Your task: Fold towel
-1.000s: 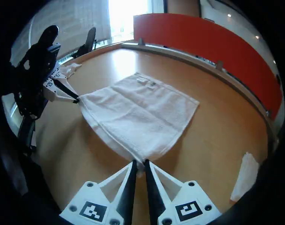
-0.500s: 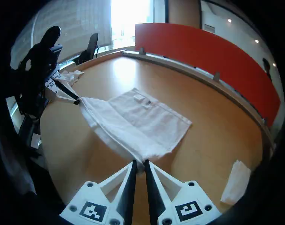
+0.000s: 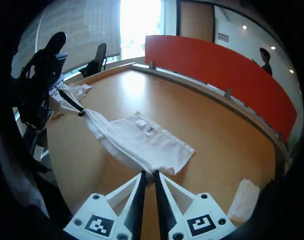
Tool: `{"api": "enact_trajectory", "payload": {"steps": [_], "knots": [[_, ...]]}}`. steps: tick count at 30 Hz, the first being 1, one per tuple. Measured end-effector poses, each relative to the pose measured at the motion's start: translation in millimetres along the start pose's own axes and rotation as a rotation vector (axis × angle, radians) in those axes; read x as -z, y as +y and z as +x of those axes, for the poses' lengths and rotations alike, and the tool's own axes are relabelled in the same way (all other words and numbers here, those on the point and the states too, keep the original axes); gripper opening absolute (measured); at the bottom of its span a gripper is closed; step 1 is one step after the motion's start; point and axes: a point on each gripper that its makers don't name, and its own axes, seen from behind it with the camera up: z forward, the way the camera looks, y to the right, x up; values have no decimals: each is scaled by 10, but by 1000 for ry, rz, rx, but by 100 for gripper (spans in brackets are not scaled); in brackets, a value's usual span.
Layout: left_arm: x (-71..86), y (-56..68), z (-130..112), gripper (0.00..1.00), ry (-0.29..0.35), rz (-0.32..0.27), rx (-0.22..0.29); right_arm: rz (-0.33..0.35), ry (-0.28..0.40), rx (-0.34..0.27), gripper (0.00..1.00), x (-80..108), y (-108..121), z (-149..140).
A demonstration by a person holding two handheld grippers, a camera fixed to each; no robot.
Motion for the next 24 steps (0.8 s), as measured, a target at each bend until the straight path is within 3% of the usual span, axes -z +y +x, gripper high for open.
{"api": "enact_trajectory", "payload": {"steps": [12,24], "knots": [[190,84,57,12,-3,-9,6,7,6,7,16,142,-30,67],[106,73,86,12,-8,-3,-4,14,-5,7,16,88,-21,43]]}}
